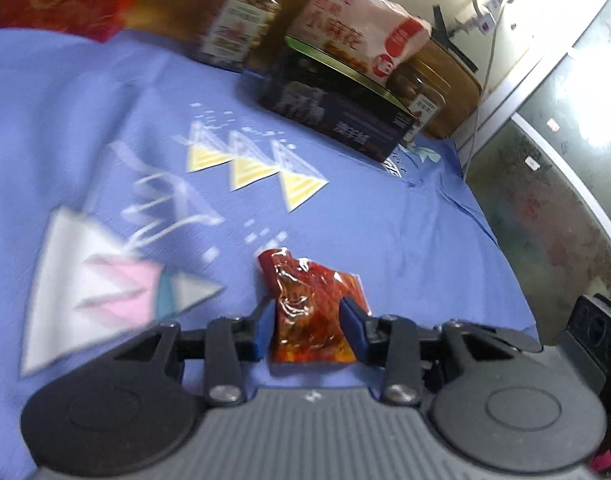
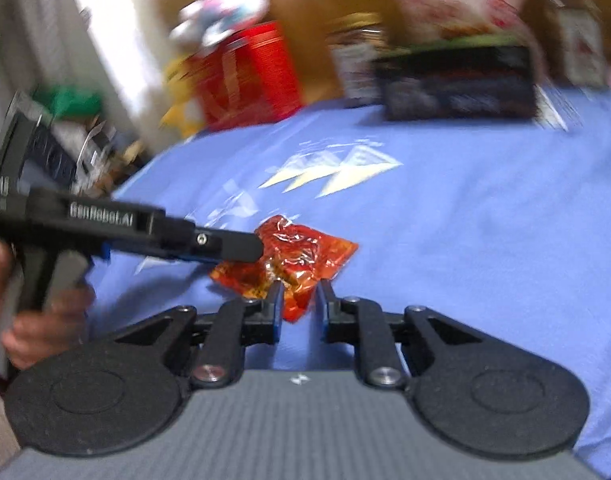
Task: Organize snacks
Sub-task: 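Grasp the red spicy snack packet with the left gripper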
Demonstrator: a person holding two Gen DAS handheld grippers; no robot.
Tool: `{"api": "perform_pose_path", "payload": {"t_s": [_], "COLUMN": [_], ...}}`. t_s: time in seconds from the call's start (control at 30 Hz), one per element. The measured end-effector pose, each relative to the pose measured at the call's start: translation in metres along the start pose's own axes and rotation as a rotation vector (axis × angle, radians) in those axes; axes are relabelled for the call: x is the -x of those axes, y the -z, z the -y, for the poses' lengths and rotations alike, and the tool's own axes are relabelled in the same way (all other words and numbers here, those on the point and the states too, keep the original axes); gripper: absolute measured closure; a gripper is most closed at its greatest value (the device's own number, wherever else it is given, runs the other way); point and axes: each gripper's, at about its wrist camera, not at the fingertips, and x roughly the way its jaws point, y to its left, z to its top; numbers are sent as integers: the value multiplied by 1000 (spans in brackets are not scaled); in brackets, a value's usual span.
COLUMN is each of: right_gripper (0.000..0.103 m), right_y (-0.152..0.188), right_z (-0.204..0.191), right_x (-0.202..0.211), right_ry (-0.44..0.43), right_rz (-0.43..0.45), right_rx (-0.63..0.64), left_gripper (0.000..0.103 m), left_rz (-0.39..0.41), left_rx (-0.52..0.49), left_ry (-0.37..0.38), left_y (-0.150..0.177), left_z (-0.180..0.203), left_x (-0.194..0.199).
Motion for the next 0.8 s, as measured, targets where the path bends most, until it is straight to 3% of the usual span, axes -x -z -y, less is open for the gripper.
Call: {"api": "perform_pose_path", "payload": {"t_s": [0.07,0.17,0.3,0.43,0.57,0.7,0.8], "right_gripper": [57,49,48,41,38,46,62], "right_y": [0,0,1,3,3,-2,-5], "right_z": [-12,-22,-25,-23,-24,-21,-22], "right_x": [-2,-8,-13,-13,-17,-24,-26], "right_ry": [4,30,59,96,95,101,89], "right_rz": [-2,-6,-7,-3,5,34,55], "right_rx": [77,151,193,198,191,162,145], "left_gripper": [68,60,47,45,54,69,71], "left_rz": [9,34,28,21,28,50,60], "left_rx": [26,29,25,-11,-35,-41,-13], "left_ry": [5,-6,19,20,15,-26,-16], "left_y": [6,9,6,2,0,0,-2], "left_z": [-7,-12,-10,-2,1,0,-5], "left_x": [12,21,16,4,-3,-2,2]}}
